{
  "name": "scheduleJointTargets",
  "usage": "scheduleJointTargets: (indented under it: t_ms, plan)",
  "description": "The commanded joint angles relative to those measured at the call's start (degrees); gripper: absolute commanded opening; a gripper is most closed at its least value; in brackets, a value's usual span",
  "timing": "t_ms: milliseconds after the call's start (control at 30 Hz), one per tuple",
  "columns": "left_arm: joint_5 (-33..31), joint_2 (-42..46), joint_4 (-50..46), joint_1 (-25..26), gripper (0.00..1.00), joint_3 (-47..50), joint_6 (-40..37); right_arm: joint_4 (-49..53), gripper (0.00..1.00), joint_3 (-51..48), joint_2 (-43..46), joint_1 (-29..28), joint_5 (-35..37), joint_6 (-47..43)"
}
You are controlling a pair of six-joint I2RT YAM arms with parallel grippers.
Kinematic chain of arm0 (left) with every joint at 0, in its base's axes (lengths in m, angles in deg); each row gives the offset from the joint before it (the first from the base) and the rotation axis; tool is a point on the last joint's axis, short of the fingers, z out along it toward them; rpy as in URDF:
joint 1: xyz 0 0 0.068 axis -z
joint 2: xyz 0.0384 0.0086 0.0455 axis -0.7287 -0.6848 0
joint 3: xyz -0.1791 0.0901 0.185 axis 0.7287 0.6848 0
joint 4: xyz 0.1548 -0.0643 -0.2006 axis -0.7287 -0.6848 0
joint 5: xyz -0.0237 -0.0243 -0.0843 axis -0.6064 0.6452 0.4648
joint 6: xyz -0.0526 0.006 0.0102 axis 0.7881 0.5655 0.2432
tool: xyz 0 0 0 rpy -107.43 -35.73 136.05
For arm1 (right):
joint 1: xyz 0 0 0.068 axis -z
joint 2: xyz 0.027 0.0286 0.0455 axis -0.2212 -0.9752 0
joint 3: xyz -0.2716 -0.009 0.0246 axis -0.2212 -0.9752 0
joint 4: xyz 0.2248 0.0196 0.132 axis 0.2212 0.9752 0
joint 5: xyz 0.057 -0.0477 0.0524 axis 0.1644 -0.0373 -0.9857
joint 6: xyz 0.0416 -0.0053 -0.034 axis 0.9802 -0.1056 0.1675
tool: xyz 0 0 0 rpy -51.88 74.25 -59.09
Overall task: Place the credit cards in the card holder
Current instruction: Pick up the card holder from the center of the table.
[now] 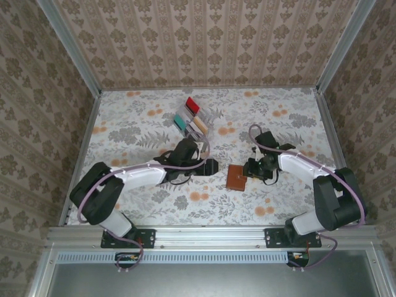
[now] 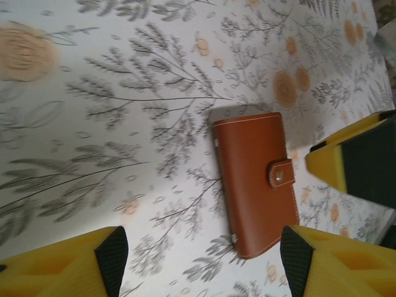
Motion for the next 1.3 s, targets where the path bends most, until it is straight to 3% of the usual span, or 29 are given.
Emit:
scheduleJointTargets:
  t_ms: [0, 33, 367, 667, 1267]
  plan:
    - [3.16, -3.03, 6.25, 0.56, 0.70, -2.24, 4.86, -0.64, 0.37, -1.59, 0.40, -0.08, -1.99, 0.74]
    - [3.68, -4.14, 6.51, 0.74, 0.70, -2.90, 5.15, -2.48, 0.32, -1.92, 0.11, -0.23, -2.59, 0.60]
    - [5.84, -11.62, 3.60, 1.29, 0.56, -7.13, 8.46, -8.28, 0.29, -3.81, -4.24, -2.12, -4.93, 1.20]
    - [6.20, -15.05, 4.09, 2.21, 0.53, -8.14, 9.64, -9.38, 0.25, -3.53, -5.79, -2.79, -4.09, 1.05]
    - [10.59, -17.78, 12.20, 2.93, 0.34, -8.00, 12.43, -11.01, 0.25, -3.89, -6.91, -3.16, -4.61, 2.91]
